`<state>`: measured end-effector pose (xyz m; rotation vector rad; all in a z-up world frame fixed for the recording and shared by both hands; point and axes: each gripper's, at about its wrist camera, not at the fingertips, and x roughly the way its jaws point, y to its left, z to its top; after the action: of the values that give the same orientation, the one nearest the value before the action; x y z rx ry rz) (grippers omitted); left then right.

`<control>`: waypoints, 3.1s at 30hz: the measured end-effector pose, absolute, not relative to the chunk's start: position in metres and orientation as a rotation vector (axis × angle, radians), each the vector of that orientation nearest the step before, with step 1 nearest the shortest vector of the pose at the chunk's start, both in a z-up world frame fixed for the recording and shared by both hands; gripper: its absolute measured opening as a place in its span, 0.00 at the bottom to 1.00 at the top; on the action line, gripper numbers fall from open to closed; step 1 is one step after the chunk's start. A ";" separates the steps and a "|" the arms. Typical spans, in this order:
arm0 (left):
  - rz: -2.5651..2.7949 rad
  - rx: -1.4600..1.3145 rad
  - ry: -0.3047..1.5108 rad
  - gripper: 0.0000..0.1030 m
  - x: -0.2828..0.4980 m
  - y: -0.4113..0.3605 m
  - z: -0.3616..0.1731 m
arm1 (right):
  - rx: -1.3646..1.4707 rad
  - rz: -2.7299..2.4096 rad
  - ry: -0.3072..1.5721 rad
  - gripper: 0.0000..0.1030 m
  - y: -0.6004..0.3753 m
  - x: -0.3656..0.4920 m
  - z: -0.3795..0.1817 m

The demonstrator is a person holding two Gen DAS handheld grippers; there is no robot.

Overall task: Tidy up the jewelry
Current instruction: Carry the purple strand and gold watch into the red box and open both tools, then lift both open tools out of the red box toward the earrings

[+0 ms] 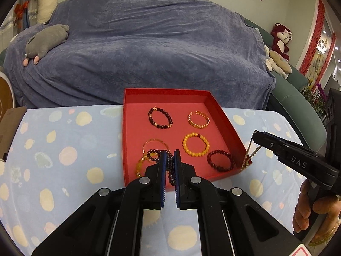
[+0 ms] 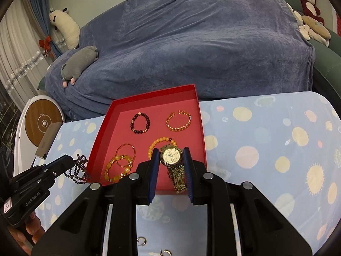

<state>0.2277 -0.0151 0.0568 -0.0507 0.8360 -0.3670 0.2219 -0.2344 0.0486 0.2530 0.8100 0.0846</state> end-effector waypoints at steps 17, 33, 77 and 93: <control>-0.344 -0.044 0.891 0.05 0.321 -0.047 0.020 | 0.205 0.053 0.838 0.21 -0.235 0.296 0.011; -0.275 -0.073 0.900 0.23 0.312 -0.030 0.012 | 0.209 0.060 0.787 0.31 -0.238 0.271 0.021; -0.262 0.022 0.975 0.44 0.120 -0.004 -0.022 | 0.104 0.136 0.985 0.33 -0.186 0.088 -0.049; -0.286 0.028 1.006 0.44 0.119 -0.011 -0.032 | 0.054 0.123 0.973 0.20 -0.179 0.099 -0.055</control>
<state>0.1187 -0.0111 -0.0323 0.0283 1.0059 -0.2856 0.0992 -0.1788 -0.0546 0.0535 0.9735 0.1230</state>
